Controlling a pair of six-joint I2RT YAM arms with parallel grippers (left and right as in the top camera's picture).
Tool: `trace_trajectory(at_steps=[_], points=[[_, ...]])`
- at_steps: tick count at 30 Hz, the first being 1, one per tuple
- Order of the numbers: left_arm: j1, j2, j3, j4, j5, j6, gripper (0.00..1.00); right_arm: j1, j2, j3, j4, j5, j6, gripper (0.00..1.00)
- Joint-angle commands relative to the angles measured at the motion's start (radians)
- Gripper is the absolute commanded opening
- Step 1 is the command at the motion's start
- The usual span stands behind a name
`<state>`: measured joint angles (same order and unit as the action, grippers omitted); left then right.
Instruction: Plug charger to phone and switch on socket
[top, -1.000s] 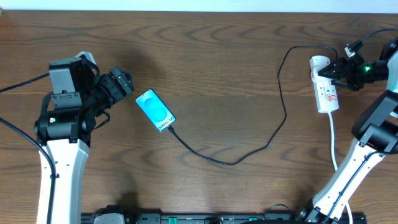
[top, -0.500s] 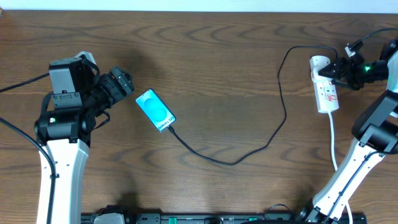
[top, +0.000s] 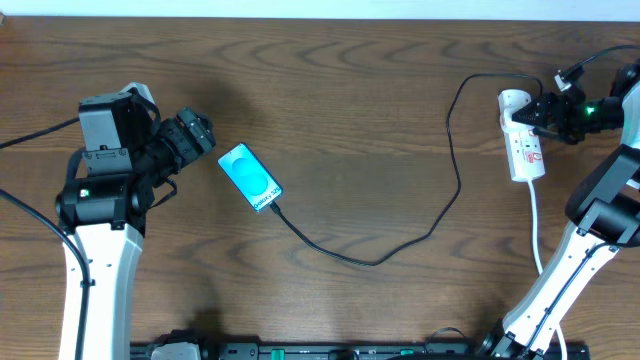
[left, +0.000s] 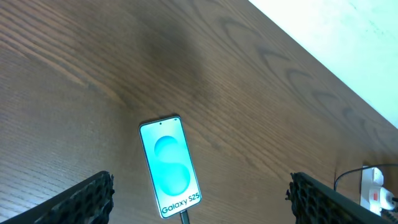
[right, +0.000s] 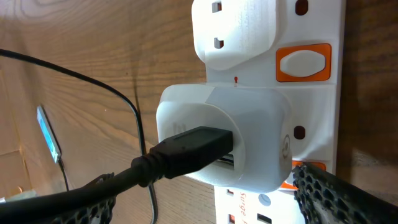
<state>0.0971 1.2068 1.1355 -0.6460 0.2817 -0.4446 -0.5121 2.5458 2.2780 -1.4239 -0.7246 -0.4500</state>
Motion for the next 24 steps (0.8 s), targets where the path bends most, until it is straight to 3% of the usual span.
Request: trace_trajectory(at_steps=[1, 24], points=[[0.003, 0.002, 0.0, 0.003, -0.014, 0.002, 0.9, 0.01, 0.024, 0.016, -0.003, -0.008, 0.0, 0.91], [0.003, 0.017, 0.0, 0.003, -0.014, 0.002, 0.91, 0.071, 0.024, 0.016, 0.018, -0.014, 0.032, 0.91]])
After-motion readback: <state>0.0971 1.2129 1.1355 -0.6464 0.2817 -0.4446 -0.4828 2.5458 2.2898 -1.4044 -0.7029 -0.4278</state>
